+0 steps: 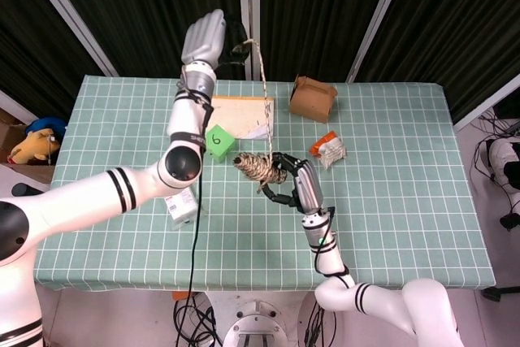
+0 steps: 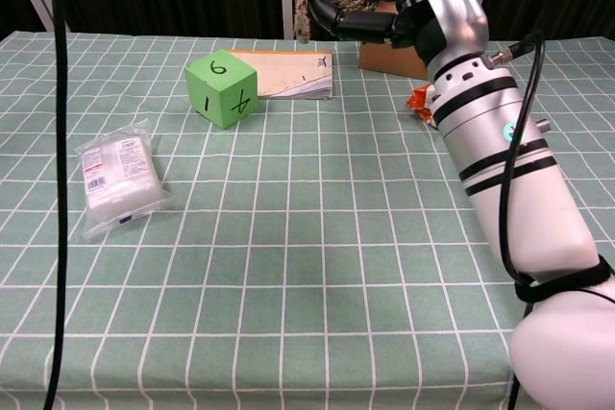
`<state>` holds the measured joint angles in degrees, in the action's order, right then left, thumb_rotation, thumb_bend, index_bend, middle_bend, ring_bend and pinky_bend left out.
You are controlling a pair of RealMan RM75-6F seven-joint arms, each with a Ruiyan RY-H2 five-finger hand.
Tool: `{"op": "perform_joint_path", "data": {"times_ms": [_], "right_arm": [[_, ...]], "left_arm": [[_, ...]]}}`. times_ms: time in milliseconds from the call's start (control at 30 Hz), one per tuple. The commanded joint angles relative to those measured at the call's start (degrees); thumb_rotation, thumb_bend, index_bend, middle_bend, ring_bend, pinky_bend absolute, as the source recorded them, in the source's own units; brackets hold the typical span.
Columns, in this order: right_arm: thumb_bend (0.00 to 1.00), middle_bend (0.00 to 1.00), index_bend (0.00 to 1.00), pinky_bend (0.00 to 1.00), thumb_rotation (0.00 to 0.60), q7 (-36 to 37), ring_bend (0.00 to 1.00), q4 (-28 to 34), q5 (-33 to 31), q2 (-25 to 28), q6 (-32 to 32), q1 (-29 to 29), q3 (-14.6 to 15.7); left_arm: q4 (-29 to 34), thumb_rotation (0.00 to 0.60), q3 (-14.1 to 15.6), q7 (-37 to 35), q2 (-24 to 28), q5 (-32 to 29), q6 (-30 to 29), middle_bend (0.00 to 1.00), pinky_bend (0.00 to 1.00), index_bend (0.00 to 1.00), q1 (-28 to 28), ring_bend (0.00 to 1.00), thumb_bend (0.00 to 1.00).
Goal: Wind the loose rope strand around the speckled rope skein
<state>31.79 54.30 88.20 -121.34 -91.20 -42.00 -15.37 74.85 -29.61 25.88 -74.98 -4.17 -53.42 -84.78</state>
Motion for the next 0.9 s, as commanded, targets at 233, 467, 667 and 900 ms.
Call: {"op": "perform_joint_path", "data": {"times_ms": [233, 467, 667, 900], "right_arm": [[0.58, 0.55, 0.82, 0.77, 0.600, 2.0, 0.56, 1.9, -1.2, 2.9, -2.9, 4.0, -1.3], [0.58, 0.54, 0.82, 0.77, 0.600, 3.0, 0.56, 2.8, -2.4, 5.3, -4.1, 6.5, -2.5], [0.58, 0.54, 0.82, 0.77, 0.600, 3.7, 0.56, 3.5, -3.2, 6.4, -5.0, 8.2, -3.4], [0.58, 0.54, 0.82, 0.77, 0.600, 4.5, 0.56, 3.5, -4.4, 7.3, -5.3, 9.9, -4.4]], "left_arm": [[-4.1, 0.600, 1.3, 0.5, -1.8, -0.1, -0.3, 0.39, 0.28, 0.81, 5.2, 0.21, 0.56], [0.2, 0.600, 1.6, -0.6, -0.2, 2.9, -0.3, 0.39, 0.28, 0.82, 10.0, 0.21, 0.56], [5.8, 0.600, 1.9, -2.8, 1.7, 6.6, -0.9, 0.39, 0.28, 0.82, 14.1, 0.21, 0.56], [12.3, 0.600, 2.7, -5.8, 5.2, 10.3, 0.5, 0.39, 0.28, 0.82, 19.5, 0.21, 0.56]]}}
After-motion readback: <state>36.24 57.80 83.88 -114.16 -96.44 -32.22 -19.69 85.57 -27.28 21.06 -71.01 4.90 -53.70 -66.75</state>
